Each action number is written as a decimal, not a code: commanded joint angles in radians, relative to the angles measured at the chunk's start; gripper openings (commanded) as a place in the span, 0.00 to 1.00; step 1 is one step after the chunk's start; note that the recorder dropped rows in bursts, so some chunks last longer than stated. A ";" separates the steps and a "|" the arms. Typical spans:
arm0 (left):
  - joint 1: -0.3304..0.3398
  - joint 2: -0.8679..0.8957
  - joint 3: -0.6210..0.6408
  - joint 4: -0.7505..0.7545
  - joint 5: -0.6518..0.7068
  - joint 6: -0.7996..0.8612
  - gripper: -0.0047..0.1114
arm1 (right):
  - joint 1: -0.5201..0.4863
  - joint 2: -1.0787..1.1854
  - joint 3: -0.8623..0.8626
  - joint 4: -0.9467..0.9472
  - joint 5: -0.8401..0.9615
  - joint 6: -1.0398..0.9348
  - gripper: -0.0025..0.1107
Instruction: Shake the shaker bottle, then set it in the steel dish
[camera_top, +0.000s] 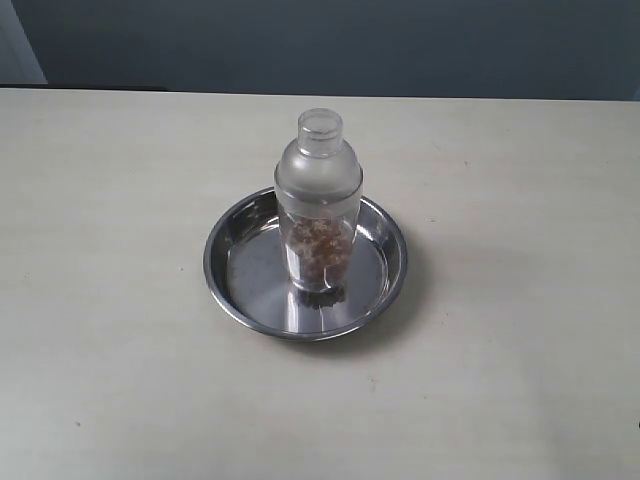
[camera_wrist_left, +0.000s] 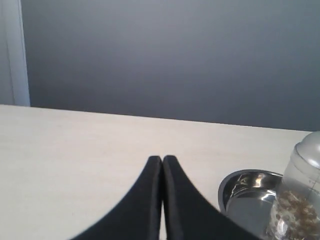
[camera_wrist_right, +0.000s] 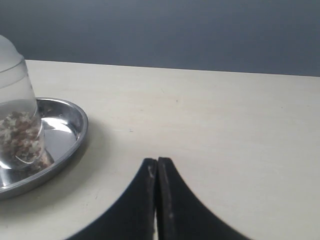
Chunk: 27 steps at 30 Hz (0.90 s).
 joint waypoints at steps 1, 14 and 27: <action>0.011 -0.018 0.042 -0.003 0.005 -0.024 0.04 | 0.000 -0.004 0.001 -0.005 -0.013 0.000 0.02; 0.018 -0.018 0.131 0.041 -0.002 -0.024 0.04 | 0.000 -0.004 0.001 -0.005 -0.013 0.000 0.02; 0.018 -0.018 0.196 0.093 -0.042 -0.024 0.04 | 0.000 -0.004 0.001 -0.005 -0.013 0.000 0.02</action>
